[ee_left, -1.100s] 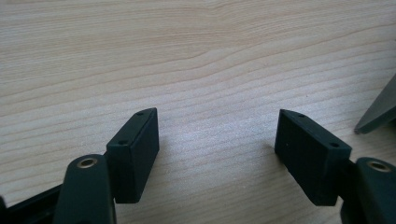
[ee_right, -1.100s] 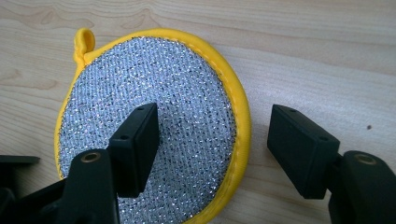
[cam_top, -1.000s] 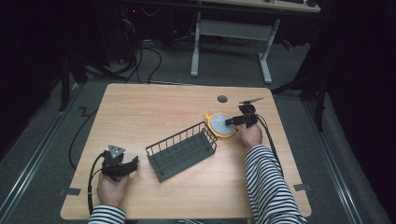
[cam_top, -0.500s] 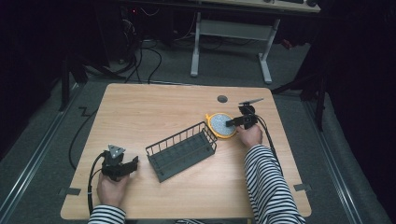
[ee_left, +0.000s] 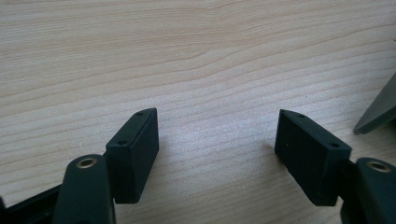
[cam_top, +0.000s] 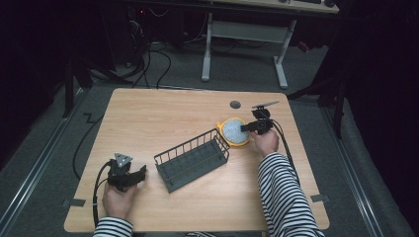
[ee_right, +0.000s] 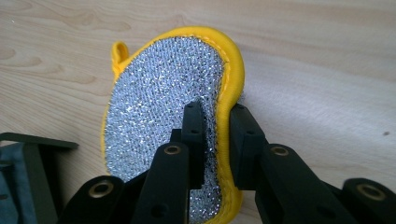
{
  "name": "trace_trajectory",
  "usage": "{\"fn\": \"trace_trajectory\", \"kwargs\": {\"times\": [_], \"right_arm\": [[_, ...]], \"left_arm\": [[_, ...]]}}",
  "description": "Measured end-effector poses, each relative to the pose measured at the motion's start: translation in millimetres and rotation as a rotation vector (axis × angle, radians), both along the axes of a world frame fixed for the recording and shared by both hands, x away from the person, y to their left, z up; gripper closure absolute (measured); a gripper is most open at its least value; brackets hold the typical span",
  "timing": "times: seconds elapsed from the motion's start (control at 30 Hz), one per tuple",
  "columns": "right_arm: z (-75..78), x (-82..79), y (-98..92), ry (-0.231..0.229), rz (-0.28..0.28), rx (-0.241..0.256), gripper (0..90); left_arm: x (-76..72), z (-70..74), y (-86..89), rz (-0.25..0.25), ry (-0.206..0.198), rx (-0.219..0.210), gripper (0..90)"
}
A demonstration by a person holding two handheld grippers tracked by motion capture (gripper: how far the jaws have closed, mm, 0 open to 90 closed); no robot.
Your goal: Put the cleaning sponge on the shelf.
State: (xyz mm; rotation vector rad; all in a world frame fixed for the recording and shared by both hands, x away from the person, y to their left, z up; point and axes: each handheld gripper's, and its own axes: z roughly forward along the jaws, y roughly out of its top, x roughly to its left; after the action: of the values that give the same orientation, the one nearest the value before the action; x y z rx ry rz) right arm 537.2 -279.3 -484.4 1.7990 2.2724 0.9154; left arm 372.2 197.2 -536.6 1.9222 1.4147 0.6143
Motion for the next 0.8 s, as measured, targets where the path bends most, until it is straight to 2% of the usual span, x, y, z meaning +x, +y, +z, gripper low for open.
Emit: {"fn": "trace_trajectory", "kwargs": {"times": [0.03,0.07,0.2,0.23,0.3,0.7,0.8], "right_arm": [[0.0,0.0,0.0,0.000,0.000,0.000,78.9],[8.3,-3.3,-2.2,-0.030,0.007,0.009,79.0],[17.4,-7.0,-4.7,-0.055,0.022,0.003,79.0],[23.7,-9.8,-6.9,-0.074,0.027,0.013,79.0],[25.3,-10.7,-7.6,-0.080,0.027,0.020,79.0],[58.2,-27.8,-23.2,-0.179,0.043,0.071,78.9],[72.9,-37.3,-27.3,-0.223,0.062,0.089,78.9]], "left_arm": [[0.0,0.0,0.0,0.000,0.000,0.000,31.1],[0.0,0.0,0.0,0.000,0.000,0.000,31.1],[0.0,0.0,0.1,0.000,0.000,-0.001,31.2],[0.0,0.0,0.1,0.000,0.000,-0.001,31.2],[0.0,0.0,0.2,0.000,0.000,-0.001,31.3],[0.0,0.0,0.1,0.000,0.000,-0.001,31.3],[0.0,0.0,0.1,0.000,0.000,-0.001,31.3]]}}
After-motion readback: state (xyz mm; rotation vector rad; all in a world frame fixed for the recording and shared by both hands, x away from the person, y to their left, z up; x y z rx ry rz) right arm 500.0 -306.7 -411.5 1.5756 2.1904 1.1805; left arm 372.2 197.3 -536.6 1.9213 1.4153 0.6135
